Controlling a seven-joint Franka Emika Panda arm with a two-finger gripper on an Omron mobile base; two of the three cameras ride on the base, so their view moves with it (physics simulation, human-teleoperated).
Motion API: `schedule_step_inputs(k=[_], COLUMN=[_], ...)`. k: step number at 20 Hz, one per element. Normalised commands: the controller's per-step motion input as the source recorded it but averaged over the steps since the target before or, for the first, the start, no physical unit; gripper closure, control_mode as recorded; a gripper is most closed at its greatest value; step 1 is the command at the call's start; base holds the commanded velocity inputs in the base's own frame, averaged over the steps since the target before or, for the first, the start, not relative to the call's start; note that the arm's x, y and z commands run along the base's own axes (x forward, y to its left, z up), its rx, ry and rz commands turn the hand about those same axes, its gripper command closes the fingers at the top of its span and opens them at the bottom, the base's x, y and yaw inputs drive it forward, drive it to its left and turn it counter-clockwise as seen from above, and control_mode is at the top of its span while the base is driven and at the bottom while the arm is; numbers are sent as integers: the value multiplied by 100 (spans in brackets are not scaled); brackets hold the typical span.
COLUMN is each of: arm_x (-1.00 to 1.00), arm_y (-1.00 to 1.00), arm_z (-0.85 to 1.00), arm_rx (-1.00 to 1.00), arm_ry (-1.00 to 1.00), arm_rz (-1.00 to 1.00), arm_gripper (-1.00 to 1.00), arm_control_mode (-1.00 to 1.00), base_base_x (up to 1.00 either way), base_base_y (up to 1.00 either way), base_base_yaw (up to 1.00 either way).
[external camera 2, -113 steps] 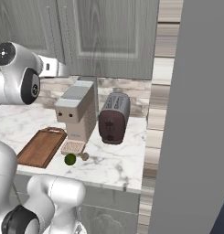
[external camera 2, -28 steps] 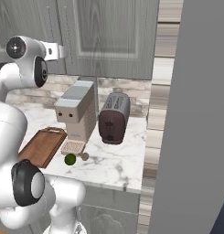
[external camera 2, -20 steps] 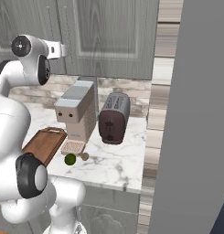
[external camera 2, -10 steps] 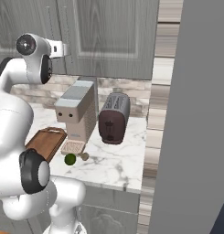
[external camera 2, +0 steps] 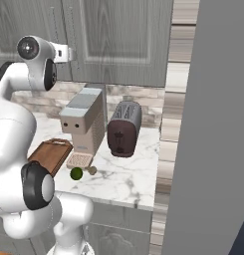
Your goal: Open the cabinet. Place the bowl and condiment on the counter. Then place the lime and garlic on the cutting board.
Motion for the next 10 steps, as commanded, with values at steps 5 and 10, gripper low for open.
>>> schedule_step_inputs(k=[5, 10], arm_x=[34, 15], arm_y=[40, 46], arm_z=[-14, -10], arm_rx=[0, 0], arm_ry=[0, 0], arm_rz=[0, 2], arm_gripper=[100, 100], arm_control_mode=[-100, -100], base_base_x=[0, 0], base_base_y=[0, 0], base_base_yaw=[0, 0])
